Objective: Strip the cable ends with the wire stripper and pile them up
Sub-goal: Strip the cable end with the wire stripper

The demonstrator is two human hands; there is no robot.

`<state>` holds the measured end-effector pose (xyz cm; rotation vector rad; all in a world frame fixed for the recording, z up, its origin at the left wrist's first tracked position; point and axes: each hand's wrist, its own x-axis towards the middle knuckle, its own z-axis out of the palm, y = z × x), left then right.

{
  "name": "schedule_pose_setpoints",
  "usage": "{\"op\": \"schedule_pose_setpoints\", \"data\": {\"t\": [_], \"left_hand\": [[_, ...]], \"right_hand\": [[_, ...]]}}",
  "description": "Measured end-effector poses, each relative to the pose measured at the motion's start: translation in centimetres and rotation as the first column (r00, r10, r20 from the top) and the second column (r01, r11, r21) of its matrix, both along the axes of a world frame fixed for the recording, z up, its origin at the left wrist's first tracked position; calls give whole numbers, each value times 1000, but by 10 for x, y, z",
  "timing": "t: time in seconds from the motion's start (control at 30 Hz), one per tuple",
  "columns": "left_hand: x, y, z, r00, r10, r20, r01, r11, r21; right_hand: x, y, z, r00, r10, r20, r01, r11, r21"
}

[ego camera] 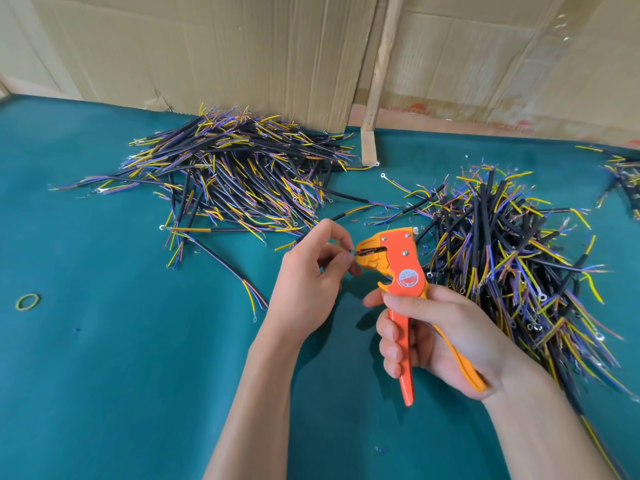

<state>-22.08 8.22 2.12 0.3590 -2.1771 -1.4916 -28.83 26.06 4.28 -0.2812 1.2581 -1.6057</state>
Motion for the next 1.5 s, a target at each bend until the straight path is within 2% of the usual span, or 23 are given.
{"op": "schedule_pose_setpoints", "data": {"t": [0.63,0.73,0.83,0.97,1.1,1.17,1.37,1.5], "left_hand": [[-1,0,-2,1000,-14,-15,14,1000,-7],[-1,-1,-3,999,-25,-35,26,999,39],[-1,-2,-3,998,-26,-55,36,983,181],[-3,1,-6,999,-30,-42,42,946,321],[-5,2,-5,998,-37,-59,55,937,345],[-6,2,-3,998,-19,-55,35,951,309],[-7,5,-3,999,3,-53,13,957,288],[-7,6,0,998,10,-67,14,940,341]], "right_hand": [[1,-1,-2,1000,-15,25,15,1000,-21],[3,-3,-3,999,-38,27,39,999,-36],[7,-8,-2,997,-77,26,79,995,-62],[8,-14,-2,975,-222,9,222,973,-57],[8,-10,-2,982,-186,40,189,975,-116],[8,-12,-2,986,-159,57,166,977,-133],[4,-11,-4,985,-165,44,169,978,-122],[5,-12,-4,983,-179,30,181,978,-105]]}}
